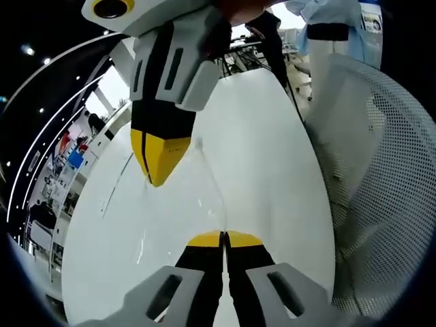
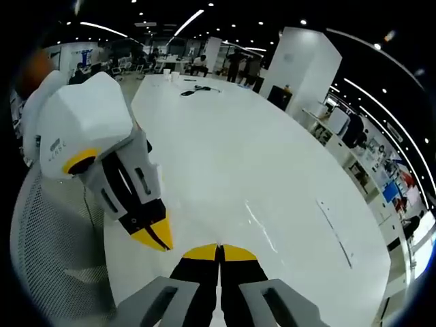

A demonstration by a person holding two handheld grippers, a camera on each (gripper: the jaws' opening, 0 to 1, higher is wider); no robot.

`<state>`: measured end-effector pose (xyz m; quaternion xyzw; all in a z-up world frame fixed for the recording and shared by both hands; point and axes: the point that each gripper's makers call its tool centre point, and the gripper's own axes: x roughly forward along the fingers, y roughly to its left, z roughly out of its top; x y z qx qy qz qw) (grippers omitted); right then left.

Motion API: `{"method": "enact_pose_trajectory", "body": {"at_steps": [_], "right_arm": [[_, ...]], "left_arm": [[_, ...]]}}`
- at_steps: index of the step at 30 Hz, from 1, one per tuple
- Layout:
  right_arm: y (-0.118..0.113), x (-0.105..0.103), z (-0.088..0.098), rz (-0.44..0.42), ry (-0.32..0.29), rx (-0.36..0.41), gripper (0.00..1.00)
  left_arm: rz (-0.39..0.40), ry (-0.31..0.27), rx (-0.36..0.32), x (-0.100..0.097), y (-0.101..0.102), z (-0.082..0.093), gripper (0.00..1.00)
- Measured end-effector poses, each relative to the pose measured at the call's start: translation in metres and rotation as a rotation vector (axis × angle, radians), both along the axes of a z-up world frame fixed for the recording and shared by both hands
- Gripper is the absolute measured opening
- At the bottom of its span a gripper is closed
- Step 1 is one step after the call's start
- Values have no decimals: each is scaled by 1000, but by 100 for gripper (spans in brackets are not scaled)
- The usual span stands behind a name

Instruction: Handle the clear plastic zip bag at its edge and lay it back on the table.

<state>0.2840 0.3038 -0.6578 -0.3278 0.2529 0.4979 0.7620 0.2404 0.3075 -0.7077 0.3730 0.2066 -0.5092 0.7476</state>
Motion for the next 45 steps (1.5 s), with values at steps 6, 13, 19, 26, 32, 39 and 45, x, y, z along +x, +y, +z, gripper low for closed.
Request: {"method": "enact_pose_trajectory", "body": {"at_steps": [6,13,19,26,32,39,45], "right_arm": [[-2,-2,0,-2,-5,3,0],[0,-1,9,-7,-36,23,0],[-1,1,8,-9,-41,18,0],[-2,2,9,-11,-52,12,0],[-3,4,9,-12,-58,3,0],[-6,10,0,-22,-52,-14,0],[-6,13,-8,-26,-48,-30,0]], "left_arm": [[2,0,1,1,0,0,0],[16,2,-4,4,1,1,0],[28,-5,2,8,2,1,0],[44,-11,5,12,3,0,0],[51,-10,2,13,3,0,0],[50,-24,9,16,4,0,0],[69,-23,12,20,7,0,1]]}}
